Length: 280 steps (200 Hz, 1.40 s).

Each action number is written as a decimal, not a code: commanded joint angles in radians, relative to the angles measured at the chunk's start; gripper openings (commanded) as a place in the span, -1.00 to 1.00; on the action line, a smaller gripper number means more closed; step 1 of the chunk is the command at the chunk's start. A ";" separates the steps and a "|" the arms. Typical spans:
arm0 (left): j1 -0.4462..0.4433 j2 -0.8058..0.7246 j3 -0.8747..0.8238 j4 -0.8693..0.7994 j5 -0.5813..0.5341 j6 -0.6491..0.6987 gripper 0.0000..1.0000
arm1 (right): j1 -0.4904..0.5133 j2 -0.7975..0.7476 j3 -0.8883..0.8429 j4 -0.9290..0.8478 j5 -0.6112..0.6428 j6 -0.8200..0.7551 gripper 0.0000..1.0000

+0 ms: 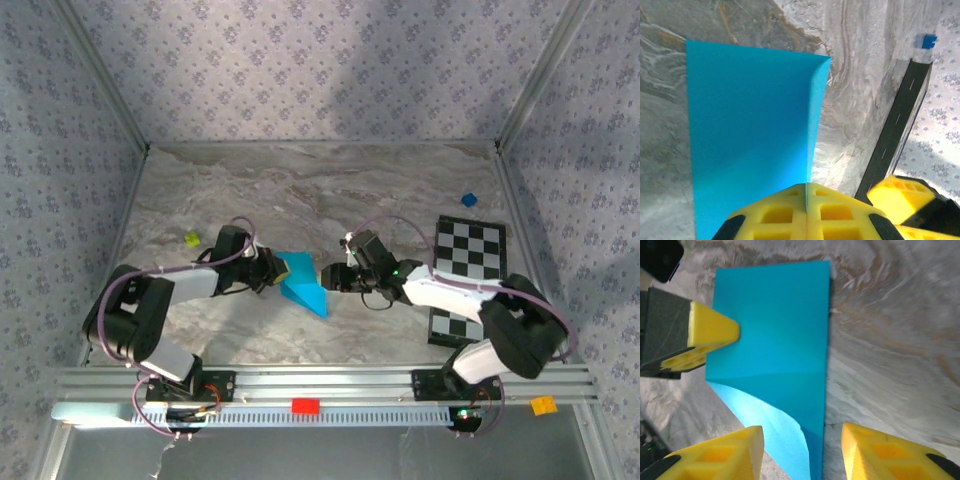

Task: Fold a paper plane with a square sheet of paper (pick it up from the middle)
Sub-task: Fourth fold the wing at the center of the table.

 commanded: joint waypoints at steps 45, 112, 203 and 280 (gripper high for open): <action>-0.051 -0.069 0.004 -0.022 -0.097 -0.029 -0.76 | 0.340 -0.107 -0.082 0.107 0.560 -0.377 -0.14; -0.053 -0.057 0.055 -0.047 -0.042 0.018 -0.62 | 0.540 0.176 0.017 0.166 0.824 -0.527 -0.04; -0.053 -0.047 0.075 -0.074 -0.039 0.032 -0.79 | 0.531 0.276 0.033 0.170 0.917 -0.487 -0.17; -0.053 -0.043 0.078 -0.079 -0.045 0.027 -0.85 | 0.521 0.287 0.038 0.162 0.888 -0.468 -0.43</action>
